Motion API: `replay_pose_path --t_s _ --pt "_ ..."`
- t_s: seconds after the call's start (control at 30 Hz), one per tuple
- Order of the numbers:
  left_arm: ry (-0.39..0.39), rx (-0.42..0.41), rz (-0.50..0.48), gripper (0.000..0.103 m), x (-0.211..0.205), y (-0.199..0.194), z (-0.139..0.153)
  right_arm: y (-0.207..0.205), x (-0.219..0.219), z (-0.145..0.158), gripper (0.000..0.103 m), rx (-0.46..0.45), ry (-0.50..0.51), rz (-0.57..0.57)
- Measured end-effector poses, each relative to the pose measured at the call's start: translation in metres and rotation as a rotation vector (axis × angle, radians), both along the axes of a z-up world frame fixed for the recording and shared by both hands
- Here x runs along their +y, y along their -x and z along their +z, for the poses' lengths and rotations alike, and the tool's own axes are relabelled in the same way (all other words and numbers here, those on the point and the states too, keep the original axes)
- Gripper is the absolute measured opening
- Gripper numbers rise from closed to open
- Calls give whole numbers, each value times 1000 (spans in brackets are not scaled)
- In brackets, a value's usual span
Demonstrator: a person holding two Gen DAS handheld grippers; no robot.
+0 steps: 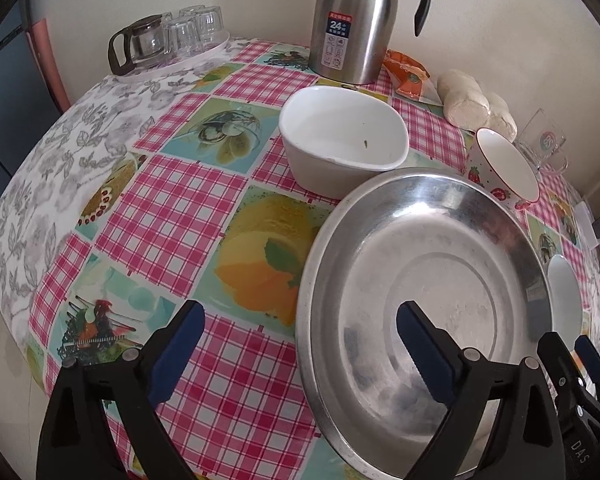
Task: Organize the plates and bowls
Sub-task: 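Open the left tool, releasing the steel basin, and withdraw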
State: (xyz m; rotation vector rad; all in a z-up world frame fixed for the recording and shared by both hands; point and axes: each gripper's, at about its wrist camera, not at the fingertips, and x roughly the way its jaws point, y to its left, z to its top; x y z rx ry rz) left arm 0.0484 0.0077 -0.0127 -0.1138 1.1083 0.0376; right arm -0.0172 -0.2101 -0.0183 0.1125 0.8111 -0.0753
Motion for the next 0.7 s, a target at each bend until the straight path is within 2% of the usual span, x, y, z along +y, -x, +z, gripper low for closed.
replay_pose_path --t_s 0.23,0.4,0.53,0.7 --pt "-38 -33 -25 97 -8 5 9 3 -1 2 103 -10 7 2" --pt "-41 -100 -51 98 -16 13 23 8 -6 8 103 -36 -4 5" --pt "-48 -148 -54 98 -22 19 35 13 -12 13 103 -32 20 -34" --pt "14 -180 -91 98 -30 27 47 22 -33 19 103 -48 -5 -110"
